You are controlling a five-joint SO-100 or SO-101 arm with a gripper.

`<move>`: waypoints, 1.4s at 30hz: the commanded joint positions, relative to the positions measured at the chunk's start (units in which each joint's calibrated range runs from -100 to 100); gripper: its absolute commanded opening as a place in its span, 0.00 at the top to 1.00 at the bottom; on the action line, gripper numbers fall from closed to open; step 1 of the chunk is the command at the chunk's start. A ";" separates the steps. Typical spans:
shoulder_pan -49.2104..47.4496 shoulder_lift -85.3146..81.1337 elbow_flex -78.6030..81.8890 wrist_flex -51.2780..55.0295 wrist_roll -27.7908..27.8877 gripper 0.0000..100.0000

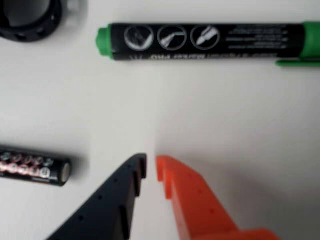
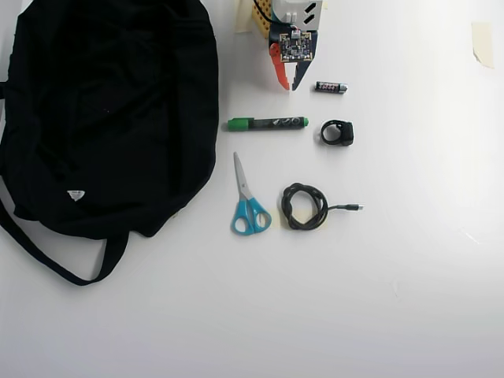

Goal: Put the green marker into the black bag

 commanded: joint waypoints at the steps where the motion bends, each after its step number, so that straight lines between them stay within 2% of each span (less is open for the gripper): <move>1: 0.02 -0.33 1.42 1.72 0.18 0.98; 16: -0.43 0.33 0.61 0.34 -0.34 0.97; 26: -0.43 4.40 -8.11 -17.66 -0.34 0.97; 34: -2.52 22.99 -23.56 -37.30 -0.39 0.97; 42: -2.37 45.81 -43.33 -51.34 -0.29 0.97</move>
